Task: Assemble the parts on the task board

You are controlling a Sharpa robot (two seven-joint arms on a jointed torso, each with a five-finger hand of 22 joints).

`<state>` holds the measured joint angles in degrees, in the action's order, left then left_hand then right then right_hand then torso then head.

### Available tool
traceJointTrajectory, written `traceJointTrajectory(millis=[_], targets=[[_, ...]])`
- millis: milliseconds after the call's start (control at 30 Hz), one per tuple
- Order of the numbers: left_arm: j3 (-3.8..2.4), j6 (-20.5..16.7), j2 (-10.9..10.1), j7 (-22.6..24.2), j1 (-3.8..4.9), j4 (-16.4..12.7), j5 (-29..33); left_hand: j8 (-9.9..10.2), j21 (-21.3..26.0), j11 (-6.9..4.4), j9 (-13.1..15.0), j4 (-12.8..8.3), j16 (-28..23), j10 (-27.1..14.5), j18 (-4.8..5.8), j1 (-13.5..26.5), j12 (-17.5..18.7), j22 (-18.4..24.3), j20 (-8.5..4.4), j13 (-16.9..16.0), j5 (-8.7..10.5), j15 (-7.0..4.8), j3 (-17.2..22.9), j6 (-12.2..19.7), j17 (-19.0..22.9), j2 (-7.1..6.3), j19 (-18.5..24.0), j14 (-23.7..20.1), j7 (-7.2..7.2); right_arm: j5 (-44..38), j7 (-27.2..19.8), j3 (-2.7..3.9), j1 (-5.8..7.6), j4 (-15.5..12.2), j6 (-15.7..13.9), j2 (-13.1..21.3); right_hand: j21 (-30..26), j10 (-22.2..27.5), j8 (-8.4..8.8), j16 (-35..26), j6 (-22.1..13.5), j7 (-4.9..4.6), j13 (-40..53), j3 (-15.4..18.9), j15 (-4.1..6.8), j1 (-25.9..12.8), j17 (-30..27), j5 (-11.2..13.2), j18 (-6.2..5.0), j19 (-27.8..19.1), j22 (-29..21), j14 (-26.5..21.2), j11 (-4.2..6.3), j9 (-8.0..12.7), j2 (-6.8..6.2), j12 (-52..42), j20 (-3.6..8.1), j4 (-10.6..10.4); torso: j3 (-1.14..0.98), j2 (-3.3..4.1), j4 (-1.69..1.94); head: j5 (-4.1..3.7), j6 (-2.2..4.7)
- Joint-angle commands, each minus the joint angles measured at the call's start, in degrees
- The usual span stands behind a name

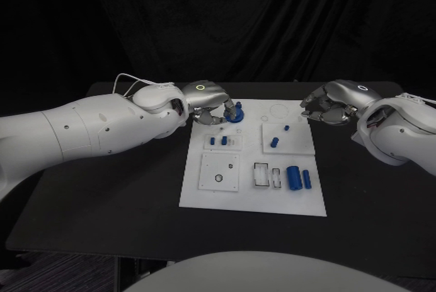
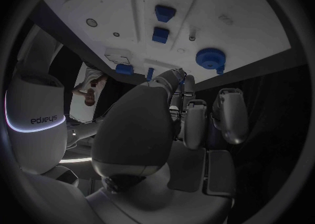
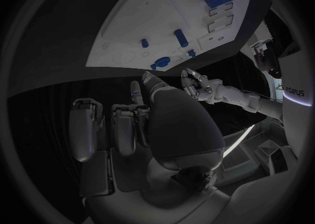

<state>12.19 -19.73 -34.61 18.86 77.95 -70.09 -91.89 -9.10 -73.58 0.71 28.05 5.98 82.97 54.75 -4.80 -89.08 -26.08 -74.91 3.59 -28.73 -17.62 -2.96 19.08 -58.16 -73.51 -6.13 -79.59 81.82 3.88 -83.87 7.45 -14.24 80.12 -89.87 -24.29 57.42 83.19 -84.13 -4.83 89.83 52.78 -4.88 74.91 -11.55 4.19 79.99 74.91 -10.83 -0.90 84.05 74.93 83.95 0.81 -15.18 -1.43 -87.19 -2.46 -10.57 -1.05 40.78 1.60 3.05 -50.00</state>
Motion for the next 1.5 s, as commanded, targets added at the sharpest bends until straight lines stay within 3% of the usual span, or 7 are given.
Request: traceJointTrajectory(millis=[33, 233, 433, 567, 733, 933, 1500], targets=[[-0.02, 0.7, -0.8, -0.8, 0.22, -0.8, -0.2, -0.1, 0.3, 0.01, 0.1, -0.4, -0.1, 0.3, 0.84, 0.3, 0.3, -9.9, -0.04, 0.1, -0.10, -0.06, 0.0, -0.3, 0.2, 0.04, 0.0, -0.1, -0.22, -0.1, 0.6, 0.05, -0.09, 0.0, -0.1, 0.1, 0.0, -3.0, 0.14, 0.2, 0.6, -0.04, 11.1, 0.0, -0.22, 0.0, 15.1, -0.2, -0.87, 2.2, 12.7, 6.1, -0.25, 0.0, 0.44, 0.1, -0.05, 0.4, 0.02, -0.10, 0.26, -0.20, 0.00], [-0.01, 2.6, -1.7, -1.2, -0.19, -0.2, -0.2, 0.1, 0.1, 0.04, 0.1, -0.3, -0.2, 0.4, 0.89, 0.5, 0.7, -9.9, -0.04, 0.2, 0.26, -0.04, 0.1, -0.2, 0.3, 0.12, 0.0, -0.1, -0.19, -0.1, 0.5, 0.05, -0.10, 0.1, 0.0, 0.1, 0.0, -3.0, 0.16, 0.2, 0.6, -0.03, 11.1, -0.1, -0.22, -0.1, 15.1, -0.2, -0.88, 2.1, 12.7, 6.1, -0.26, 0.1, 0.44, 0.1, -0.05, 0.4, -0.08, -0.13, 0.36, -0.15, 0.00], [-0.01, 3.6, -1.4, -1.5, -1.27, 0.9, -0.2, 0.1, 0.1, 0.07, 0.1, -0.4, -0.3, 0.5, 0.90, 0.5, 0.7, -10.0, -0.04, 0.2, 0.32, -0.04, 0.1, -0.3, 0.4, 0.16, -0.1, -0.2, -0.13, -0.1, 0.4, 0.05, -0.10, 0.1, 0.1, 0.1, 0.0, -3.0, 0.16, 0.2, 0.6, -0.03, 11.1, -0.1, -0.22, -0.1, 15.1, -0.2, -0.88, 2.1, 12.7, 6.1, -0.26, 0.1, 0.44, 0.1, -0.05, 0.4, 0.12, 0.11, 0.34, -0.11, 0.00], [-0.01, 4.1, -1.2, -1.8, -2.00, 1.5, -0.2, 0.1, 0.2, 0.14, 0.1, -0.3, -0.4, 0.5, 0.87, 0.6, 0.8, -9.9, -0.04, 0.3, 0.38, -0.02, 0.0, -0.3, 0.6, 0.12, 0.0, -0.3, -0.06, -0.1, 0.4, 0.05, -0.11, 0.1, 0.2, 0.1, 0.0, -3.0, 0.16, 0.2, 0.6, -0.03, 11.1, -0.1, -0.22, -0.1, 15.1, -0.2, -0.88, 2.1, 12.7, 6.1, -0.26, 0.1, 0.44, 0.1, -0.05, 0.4, 0.09, 0.12, 0.09, 0.10, 0.00], [-0.01, 4.3, -0.7, -1.9, -2.52, 2.0, -0.2, 0.2, 0.2, 0.17, 0.1, -0.4, -0.5, 0.5, 0.87, 0.6, 0.9, -9.9, -0.04, 0.3, 0.39, -0.01, 0.0, -0.2, 0.7, 0.11, 0.0, -0.4, -0.04, -0.1, 0.4, 0.05, -0.11, 0.1, 0.2, 0.1, 0.0, -3.0, 0.16, 0.2, 0.6, -0.03, 11.1, -0.1, -0.22, -0.1, 15.1, -0.2, -0.88, 2.1, 12.7, 6.1, -0.25, 0.1, 0.47, 0.1, -0.04, 0.5, 0.20, 0.15, 0.11, 0.11, 0.00], [-0.01, 4.3, -0.2, -2.0, -2.79, 2.5, -0.2, 0.2, 0.3, 0.19, 0.1, -0.4, -0.5, 0.5, 0.87, 0.6, 0.9, -9.9, -0.03, 0.3, 0.39, 0.00, 0.0, -0.2, 0.8, 0.12, 0.1, -0.4, -0.01, -0.1, 0.4, 0.05, -0.11, 0.0, 0.1, 0.2, 0.0, -3.0, 0.16, 0.2, 0.6, -0.03, 11.1, -0.1, -0.22, -0.1, 15.1, -0.2, -0.88, 2.1, 12.7, 6.1, -0.25, 0.1, 0.47, 0.1, -0.04, 0.5, 0.00, -0.01, -0.01, 0.26, 0.00], [-0.02, 2.6, 0.8, -2.4, -3.00, 3.2, -0.2, 0.2, -0.1, 0.26, 0.1, -0.6, -0.4, 1.2, 0.95, 0.4, 0.9, -10.0, -0.01, 0.3, 0.14, 0.04, 0.2, -0.3, 0.5, 0.23, -0.1, -0.2, 0.11, -0.1, 0.4, 0.05, -0.11, 0.0, 0.3, 0.1, 0.0, -2.9, 0.15, 0.2, 0.7, -0.02, 11.1, -0.2, -0.22, 0.0, 15.1, -0.2, -0.88, 2.1, 12.7, 6.1, -0.25, 0.0, 0.54, 0.2, -0.04, 0.6, -0.04, 0.11, 0.05, 0.22, 0.00]])
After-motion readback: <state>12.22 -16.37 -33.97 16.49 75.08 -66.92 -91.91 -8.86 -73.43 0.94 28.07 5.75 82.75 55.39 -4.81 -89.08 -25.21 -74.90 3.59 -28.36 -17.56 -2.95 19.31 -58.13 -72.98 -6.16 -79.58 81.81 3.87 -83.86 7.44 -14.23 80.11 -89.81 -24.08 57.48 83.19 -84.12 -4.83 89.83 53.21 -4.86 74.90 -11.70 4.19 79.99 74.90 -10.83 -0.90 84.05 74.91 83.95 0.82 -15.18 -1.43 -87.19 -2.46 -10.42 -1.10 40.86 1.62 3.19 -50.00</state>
